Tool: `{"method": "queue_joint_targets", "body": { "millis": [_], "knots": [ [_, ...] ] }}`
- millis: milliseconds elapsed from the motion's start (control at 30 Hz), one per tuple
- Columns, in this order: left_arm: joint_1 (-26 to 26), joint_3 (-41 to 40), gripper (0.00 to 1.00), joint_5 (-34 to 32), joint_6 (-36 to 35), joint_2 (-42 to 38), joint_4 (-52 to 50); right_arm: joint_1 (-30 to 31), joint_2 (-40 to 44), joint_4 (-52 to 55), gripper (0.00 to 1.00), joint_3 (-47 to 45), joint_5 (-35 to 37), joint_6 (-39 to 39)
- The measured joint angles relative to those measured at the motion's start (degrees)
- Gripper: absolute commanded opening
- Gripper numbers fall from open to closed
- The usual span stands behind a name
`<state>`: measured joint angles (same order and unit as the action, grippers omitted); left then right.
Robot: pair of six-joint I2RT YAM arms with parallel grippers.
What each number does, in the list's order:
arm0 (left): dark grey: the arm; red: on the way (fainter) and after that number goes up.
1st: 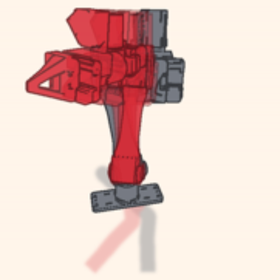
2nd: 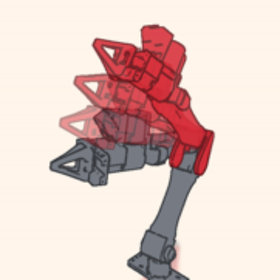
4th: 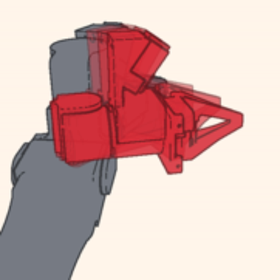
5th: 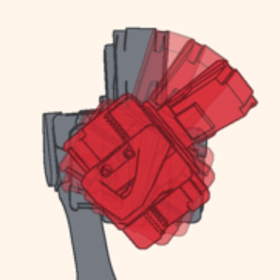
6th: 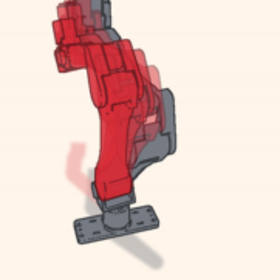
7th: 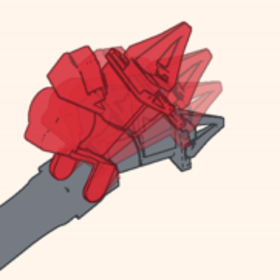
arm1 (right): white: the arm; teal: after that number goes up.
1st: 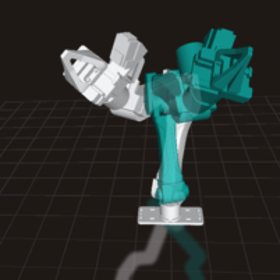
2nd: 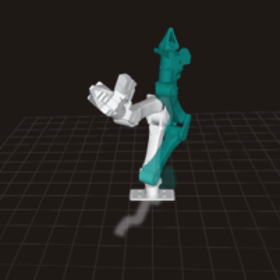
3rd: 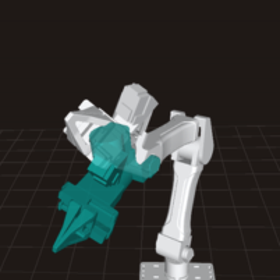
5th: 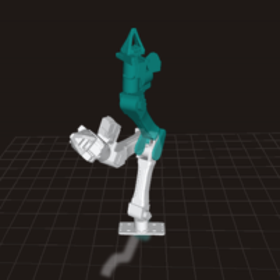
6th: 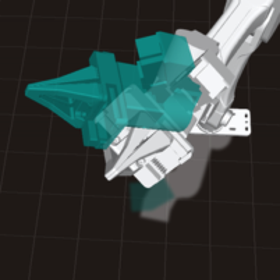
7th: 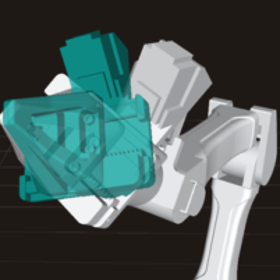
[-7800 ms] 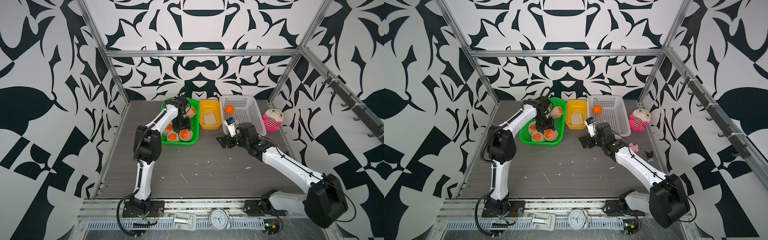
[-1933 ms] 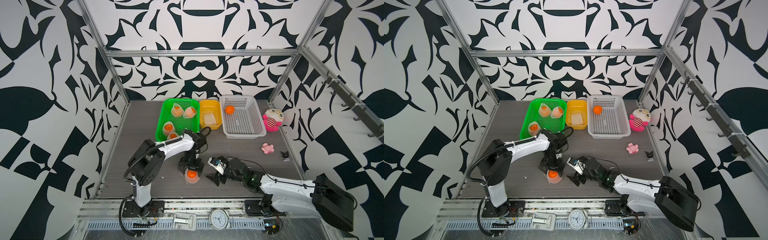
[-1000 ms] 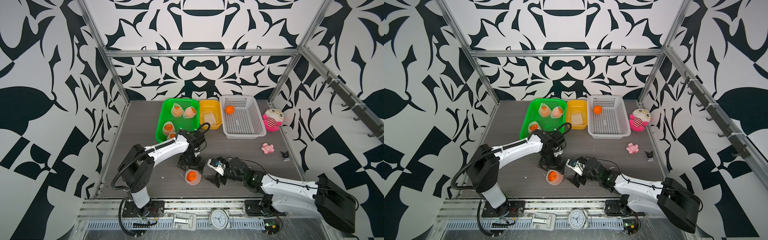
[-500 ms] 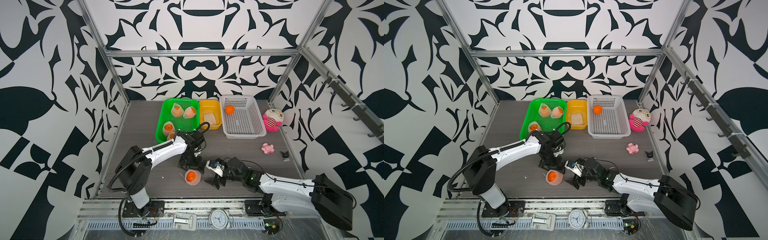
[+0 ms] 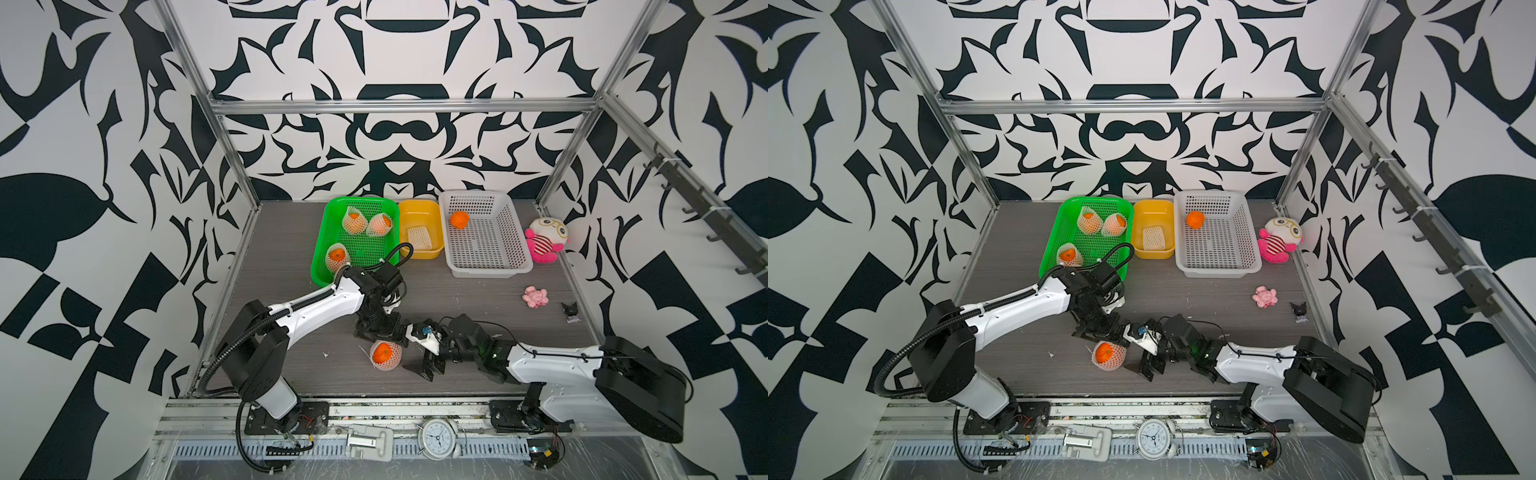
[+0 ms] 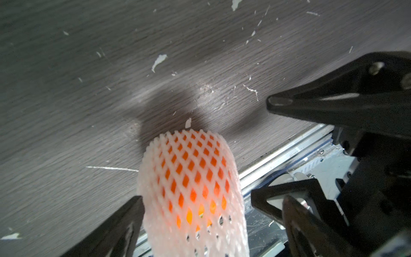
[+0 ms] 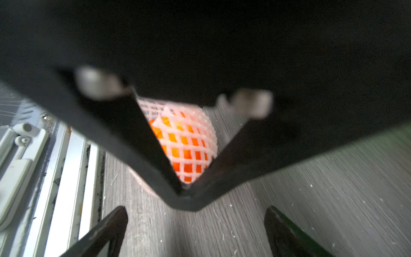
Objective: Remove foam nets from oranges
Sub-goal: Remove the foam net from the orange.
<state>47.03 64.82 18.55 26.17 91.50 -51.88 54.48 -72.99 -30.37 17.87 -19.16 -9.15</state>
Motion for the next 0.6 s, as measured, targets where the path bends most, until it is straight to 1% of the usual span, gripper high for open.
{"method": "queue_joint_targets", "body": {
  "millis": [267, 600],
  "knots": [
    [-1.5, -1.9, 1.00, 1.0, 2.1, -3.8, 3.6, 0.0, -1.4, -5.9, 1.00, 0.0, -3.4, -0.5],
    [-3.9, -6.4, 1.00, 1.0, 6.0, -10.5, 9.6, 0.0, -4.7, -10.3, 1.00, 0.0, -7.8, -4.2]
  ]
}}
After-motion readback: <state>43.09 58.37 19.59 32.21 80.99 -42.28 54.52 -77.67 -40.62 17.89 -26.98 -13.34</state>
